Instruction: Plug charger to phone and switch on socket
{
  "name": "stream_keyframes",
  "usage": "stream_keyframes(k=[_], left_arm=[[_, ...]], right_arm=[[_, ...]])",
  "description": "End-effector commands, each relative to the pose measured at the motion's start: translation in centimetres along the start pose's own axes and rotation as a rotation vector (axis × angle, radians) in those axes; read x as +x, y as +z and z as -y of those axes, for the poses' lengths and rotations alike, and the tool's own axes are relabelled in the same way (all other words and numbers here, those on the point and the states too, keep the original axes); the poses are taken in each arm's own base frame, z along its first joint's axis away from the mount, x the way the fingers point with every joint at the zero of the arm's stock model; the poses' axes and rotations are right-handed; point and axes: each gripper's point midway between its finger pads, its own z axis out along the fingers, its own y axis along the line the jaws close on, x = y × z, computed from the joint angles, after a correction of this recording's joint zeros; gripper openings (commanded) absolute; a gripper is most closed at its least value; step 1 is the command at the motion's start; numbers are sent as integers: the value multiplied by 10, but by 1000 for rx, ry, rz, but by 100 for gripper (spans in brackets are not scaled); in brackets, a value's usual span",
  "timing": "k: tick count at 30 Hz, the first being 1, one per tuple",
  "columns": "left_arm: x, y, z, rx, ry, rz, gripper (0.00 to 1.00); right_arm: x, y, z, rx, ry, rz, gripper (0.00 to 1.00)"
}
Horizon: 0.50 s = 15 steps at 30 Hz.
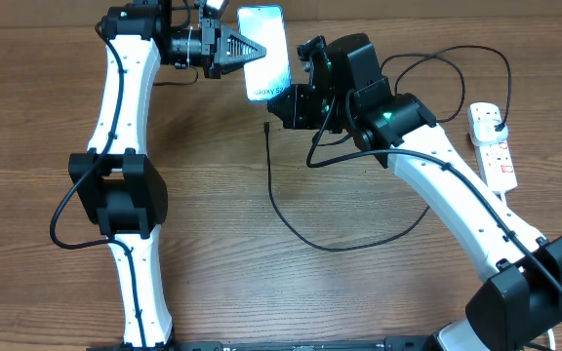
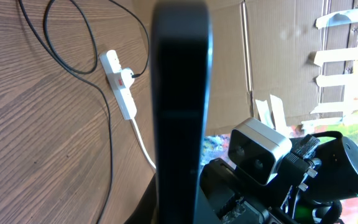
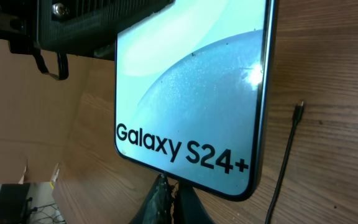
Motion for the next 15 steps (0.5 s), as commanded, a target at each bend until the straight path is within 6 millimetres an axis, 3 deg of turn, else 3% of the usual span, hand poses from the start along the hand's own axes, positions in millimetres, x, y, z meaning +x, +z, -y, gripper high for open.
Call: stream_keyframes(k=[1,7,11,13,15], left_arm=[[6,7,36,60,70,-20,4],[-3,-7,-22,-275,49,30,4],[-2,-12,-27,-304,91,26,4],[-2,-15,-32,-333,98,27,4],[-2,-19,-42,-396,90,30,4]], right_arm=[[-26,-17,-5,27,-19,102,4],[-14,-16,10,94,14,58,6],[-2,-19,33,210,47,29,34],[1,-21,38,224,80,16,61],[3,-27,43,244,127,-1,68]])
